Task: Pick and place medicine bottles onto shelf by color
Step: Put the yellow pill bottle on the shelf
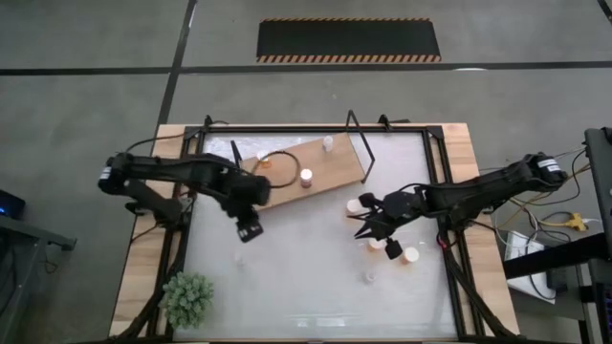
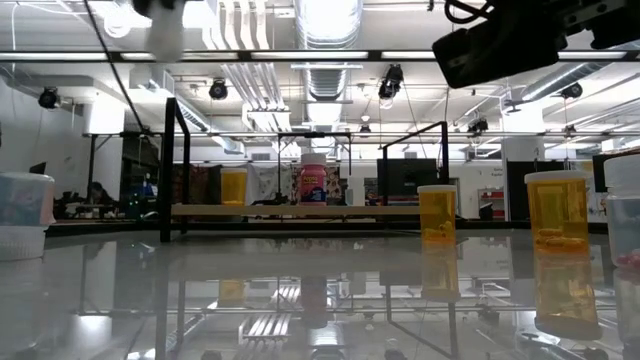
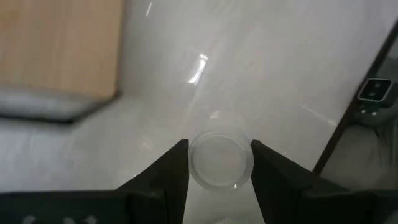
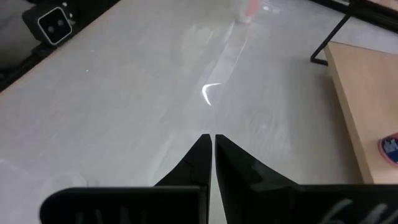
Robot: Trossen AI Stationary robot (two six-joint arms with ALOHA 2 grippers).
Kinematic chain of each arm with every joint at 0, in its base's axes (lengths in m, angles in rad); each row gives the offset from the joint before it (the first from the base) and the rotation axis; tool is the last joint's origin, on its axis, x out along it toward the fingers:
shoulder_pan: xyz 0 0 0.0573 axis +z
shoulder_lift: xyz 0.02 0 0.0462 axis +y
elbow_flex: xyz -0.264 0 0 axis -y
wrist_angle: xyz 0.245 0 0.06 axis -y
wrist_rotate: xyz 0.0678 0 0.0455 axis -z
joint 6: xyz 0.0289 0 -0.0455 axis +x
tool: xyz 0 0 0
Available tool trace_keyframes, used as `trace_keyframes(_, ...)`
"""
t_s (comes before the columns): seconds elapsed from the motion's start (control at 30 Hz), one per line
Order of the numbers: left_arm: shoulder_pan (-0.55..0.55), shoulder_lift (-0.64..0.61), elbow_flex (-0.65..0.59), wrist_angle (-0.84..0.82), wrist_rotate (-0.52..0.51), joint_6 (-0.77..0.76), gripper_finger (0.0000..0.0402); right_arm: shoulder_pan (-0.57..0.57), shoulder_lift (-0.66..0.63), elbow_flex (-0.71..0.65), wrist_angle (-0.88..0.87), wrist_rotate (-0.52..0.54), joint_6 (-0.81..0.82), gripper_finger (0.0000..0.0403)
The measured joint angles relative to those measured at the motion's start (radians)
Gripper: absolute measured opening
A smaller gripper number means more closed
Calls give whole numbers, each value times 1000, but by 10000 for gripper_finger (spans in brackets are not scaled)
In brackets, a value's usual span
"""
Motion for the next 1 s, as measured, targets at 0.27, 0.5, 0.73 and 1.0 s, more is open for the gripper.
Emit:
trace_keyframes(0.27,20,237,282,-8,-26,250,129,0,-139,-109,87,0,-21,12)
trace_keyframes(0.5,114,342,352,-6,-86,386,129,0,-272,-166,105,0,-32,12)
trace_keyframes(0.73,224,402,339,5,-228,384,129,0,-349,-199,106,0,-43,12)
trace_keyframes(1.0,295,401,214,48,-337,220,129,0,-404,-194,143,-1,-102,12)
